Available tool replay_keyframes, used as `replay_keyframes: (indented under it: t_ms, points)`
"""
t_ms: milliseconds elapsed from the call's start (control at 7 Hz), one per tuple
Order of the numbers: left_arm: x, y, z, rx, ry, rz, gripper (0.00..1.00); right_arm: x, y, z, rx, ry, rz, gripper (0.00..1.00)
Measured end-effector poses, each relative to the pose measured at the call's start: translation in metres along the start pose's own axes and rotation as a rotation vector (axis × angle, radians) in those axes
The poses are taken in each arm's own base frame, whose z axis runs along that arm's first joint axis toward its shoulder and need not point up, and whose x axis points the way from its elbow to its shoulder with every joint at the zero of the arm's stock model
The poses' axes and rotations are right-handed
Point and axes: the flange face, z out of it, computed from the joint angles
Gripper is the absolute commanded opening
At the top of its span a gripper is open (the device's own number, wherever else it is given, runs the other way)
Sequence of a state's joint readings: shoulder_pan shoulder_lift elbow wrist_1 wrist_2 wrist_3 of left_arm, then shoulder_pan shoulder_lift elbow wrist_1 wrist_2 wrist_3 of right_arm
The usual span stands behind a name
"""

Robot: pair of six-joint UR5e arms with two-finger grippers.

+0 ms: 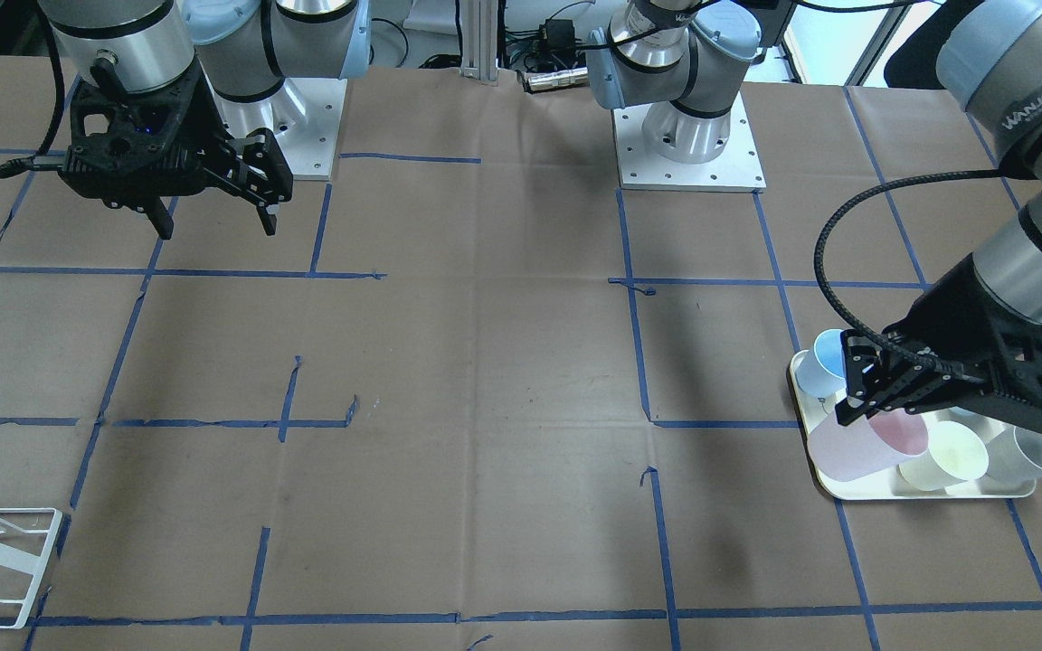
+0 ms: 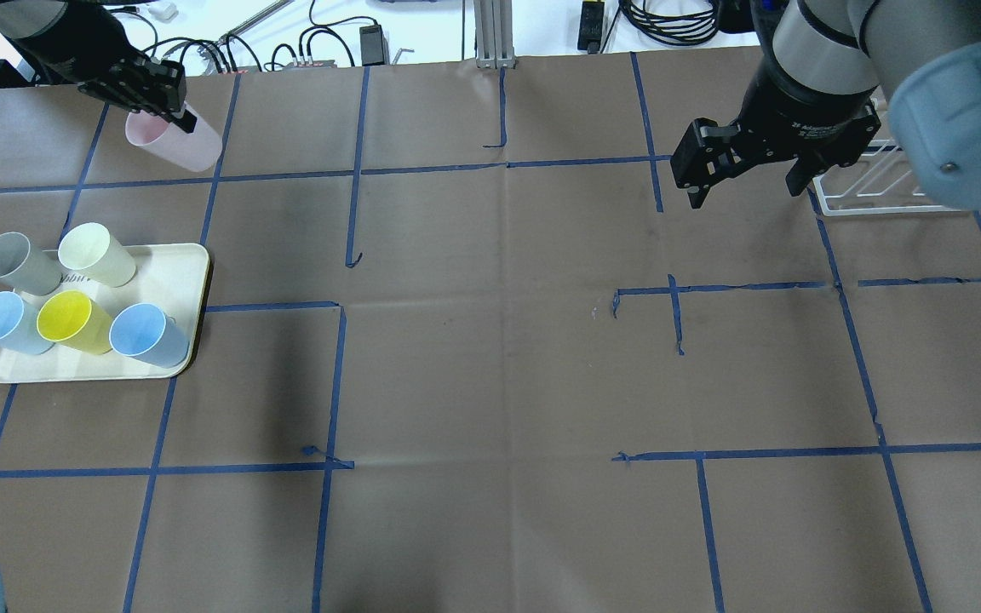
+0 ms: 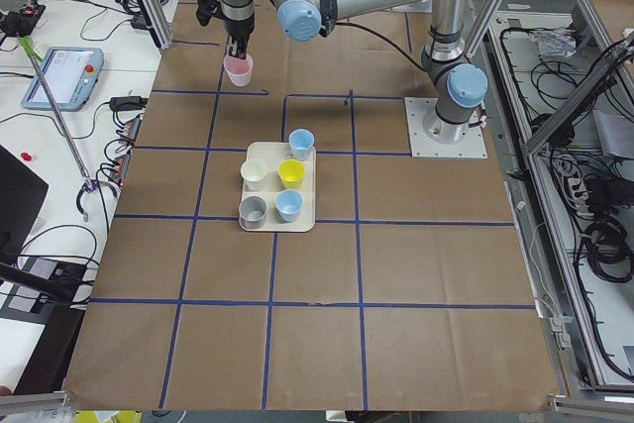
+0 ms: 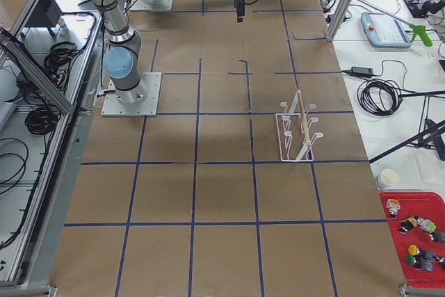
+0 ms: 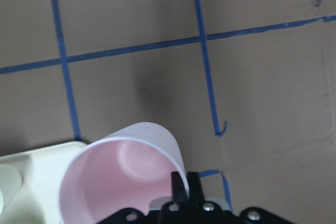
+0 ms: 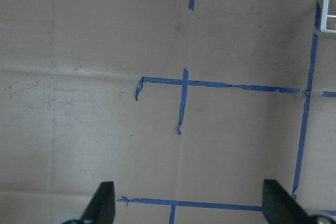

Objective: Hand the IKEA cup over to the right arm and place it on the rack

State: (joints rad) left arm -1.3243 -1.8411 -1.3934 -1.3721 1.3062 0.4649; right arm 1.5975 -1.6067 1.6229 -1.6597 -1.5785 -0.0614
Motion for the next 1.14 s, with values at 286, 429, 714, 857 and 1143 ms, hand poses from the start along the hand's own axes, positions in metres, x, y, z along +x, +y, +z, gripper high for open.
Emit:
replay_keyframes:
  t_ms: [286, 429, 714, 857, 1143]
  points:
    - [0.033, -0.006, 0.007, 0.118, 0.049, 0.103, 0.0, 0.0, 0.0, 0.0, 0.001, 0.0, 0.001, 1.0]
    - [0.045, -0.001, 0.014, 0.193, 0.081, 0.147, 0.0, 0.0, 0.0, 0.0, 0.001, 0.0, 0.001, 1.0]
    - [0.066, 0.016, 0.037, 0.356, 0.173, 0.229, 0.0, -0.001, 0.0, 0.001, 0.002, -0.009, 0.006, 1.0]
    - [0.077, 0.026, 0.054, 0.435, 0.246, 0.269, 0.0, -0.002, -0.002, 0.001, 0.013, -0.014, 0.009, 1.0]
    - [0.095, 0.052, 0.087, 0.587, 0.361, 0.357, 0.0, -0.002, -0.013, 0.013, 0.057, -0.018, 0.013, 1.0]
